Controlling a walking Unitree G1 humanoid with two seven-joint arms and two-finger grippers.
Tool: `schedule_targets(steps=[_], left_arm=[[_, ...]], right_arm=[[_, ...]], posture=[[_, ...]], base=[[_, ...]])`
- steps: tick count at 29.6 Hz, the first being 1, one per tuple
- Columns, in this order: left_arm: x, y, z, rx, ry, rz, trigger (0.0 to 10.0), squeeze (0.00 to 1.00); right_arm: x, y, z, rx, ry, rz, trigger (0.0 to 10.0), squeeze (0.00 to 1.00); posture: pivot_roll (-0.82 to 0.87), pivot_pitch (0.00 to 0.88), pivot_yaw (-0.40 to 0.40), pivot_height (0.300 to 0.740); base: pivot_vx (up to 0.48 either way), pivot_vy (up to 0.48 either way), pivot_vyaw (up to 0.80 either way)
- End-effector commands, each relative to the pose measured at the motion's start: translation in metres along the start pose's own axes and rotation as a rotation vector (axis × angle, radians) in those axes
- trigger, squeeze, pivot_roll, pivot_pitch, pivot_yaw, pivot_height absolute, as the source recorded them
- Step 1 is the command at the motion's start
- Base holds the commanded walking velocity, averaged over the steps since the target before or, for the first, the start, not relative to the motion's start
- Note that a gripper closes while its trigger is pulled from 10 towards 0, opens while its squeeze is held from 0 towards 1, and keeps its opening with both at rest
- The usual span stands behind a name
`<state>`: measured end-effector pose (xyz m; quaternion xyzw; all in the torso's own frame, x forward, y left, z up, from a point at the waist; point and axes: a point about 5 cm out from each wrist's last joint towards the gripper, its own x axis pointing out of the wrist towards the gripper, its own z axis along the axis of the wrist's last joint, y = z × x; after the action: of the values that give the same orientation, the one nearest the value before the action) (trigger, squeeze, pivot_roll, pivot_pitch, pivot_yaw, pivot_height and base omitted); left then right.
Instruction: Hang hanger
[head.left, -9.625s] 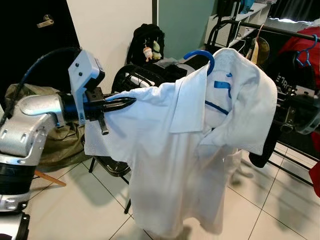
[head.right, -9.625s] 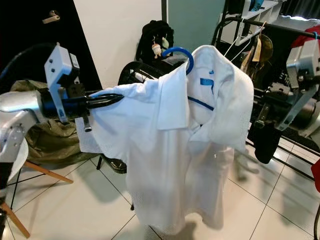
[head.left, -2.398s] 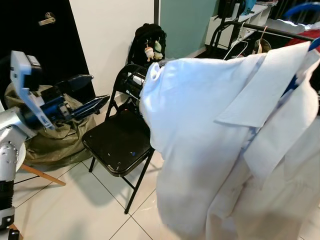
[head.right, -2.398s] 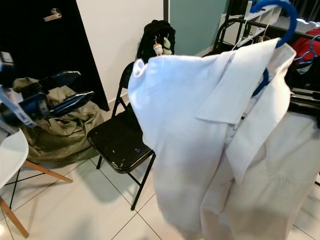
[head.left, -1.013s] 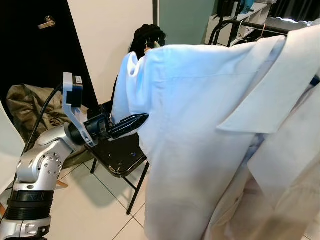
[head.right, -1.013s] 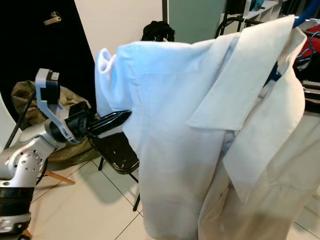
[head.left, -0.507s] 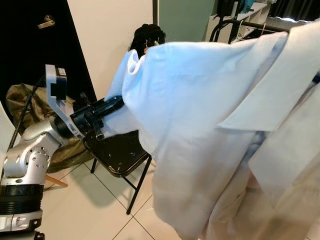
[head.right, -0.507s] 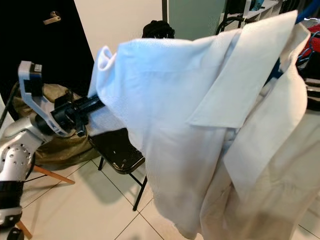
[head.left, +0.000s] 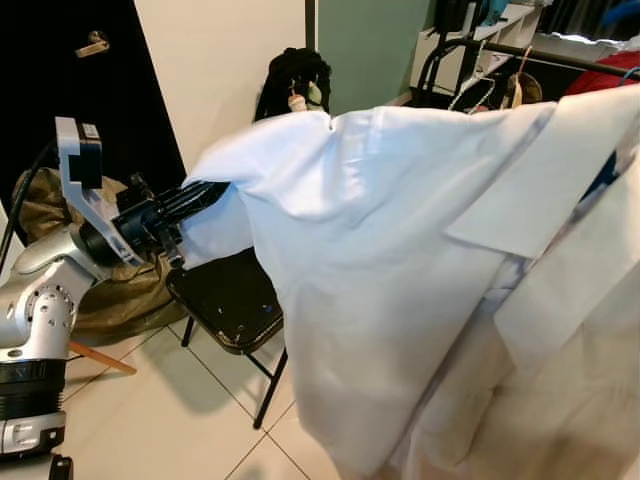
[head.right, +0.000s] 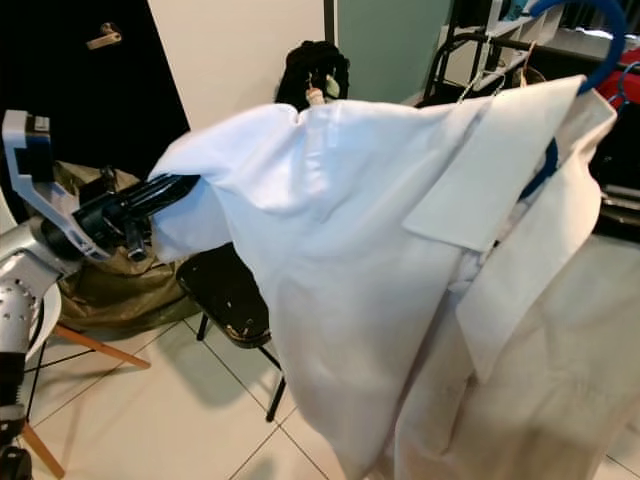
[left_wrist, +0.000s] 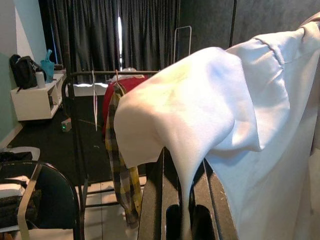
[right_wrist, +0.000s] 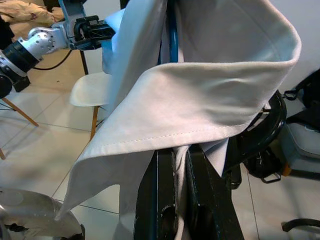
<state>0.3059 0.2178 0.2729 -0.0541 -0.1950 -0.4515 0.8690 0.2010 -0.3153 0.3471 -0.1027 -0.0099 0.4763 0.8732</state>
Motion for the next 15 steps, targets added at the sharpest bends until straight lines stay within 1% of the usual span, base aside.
schedule_targets(steps=[1,3,8,9,10,11,13,14,15], left_arm=[[-0.007,0.007,0.01,0.043,-0.003,0.035,0.0,0.0],[-0.009,0.009,0.01,0.039,-0.003,0.052,0.0,0.0],[-0.01,0.01,0.006,0.026,0.006,0.069,0.0,0.0],[-0.013,0.012,-0.001,0.006,0.018,0.096,0.0,0.0],[-0.013,0.012,-0.001,0.006,0.018,0.096,0.0,0.0],[-0.017,0.015,-0.01,-0.015,0.027,0.135,0.0,0.0],[-0.017,0.015,-0.01,-0.015,0.027,0.135,0.0,0.0],[-0.023,0.019,-0.019,-0.036,0.034,0.188,0.0,0.0],[-0.023,0.019,-0.019,-0.036,0.034,0.188,0.0,0.0]], right_arm=[[-0.003,0.0,0.0,-0.02,-0.003,-0.022,0.0,0.0],[-0.004,0.002,-0.006,-0.004,-0.011,-0.036,0.0,0.0],[-0.004,0.004,-0.007,0.001,-0.026,-0.033,0.0,0.0],[-0.004,0.005,-0.006,0.004,-0.031,-0.023,0.0,0.0],[-0.004,0.005,-0.006,0.004,-0.031,-0.023,0.0,0.0],[-0.005,0.006,-0.006,0.007,-0.035,-0.014,0.0,0.0],[-0.005,0.006,-0.006,0.007,-0.035,-0.014,0.0,0.0],[-0.006,0.007,-0.005,0.006,-0.036,-0.01,0.0,0.0],[-0.006,0.007,-0.005,0.006,-0.036,-0.01,0.0,0.0]], posture=[[-0.16,0.091,0.037,0.74],[-0.16,0.093,0.041,0.74],[-0.16,0.093,0.041,0.74],[-0.16,0.092,0.042,0.74],[-0.16,0.092,0.042,0.74],[-0.17,0.093,0.041,0.74],[-0.17,0.093,0.041,0.74],[-0.17,0.093,0.041,0.74],[-0.17,0.093,0.041,0.74]], base=[[0.0,0.0,0.0],[0.0,0.0,0.0],[0.0,0.0,0.0],[0.0,0.0,0.0],[0.0,0.0,0.0],[0.0,0.0,0.0],[0.0,0.0,0.0],[0.0,0.0,0.0],[0.0,0.0,0.0]])
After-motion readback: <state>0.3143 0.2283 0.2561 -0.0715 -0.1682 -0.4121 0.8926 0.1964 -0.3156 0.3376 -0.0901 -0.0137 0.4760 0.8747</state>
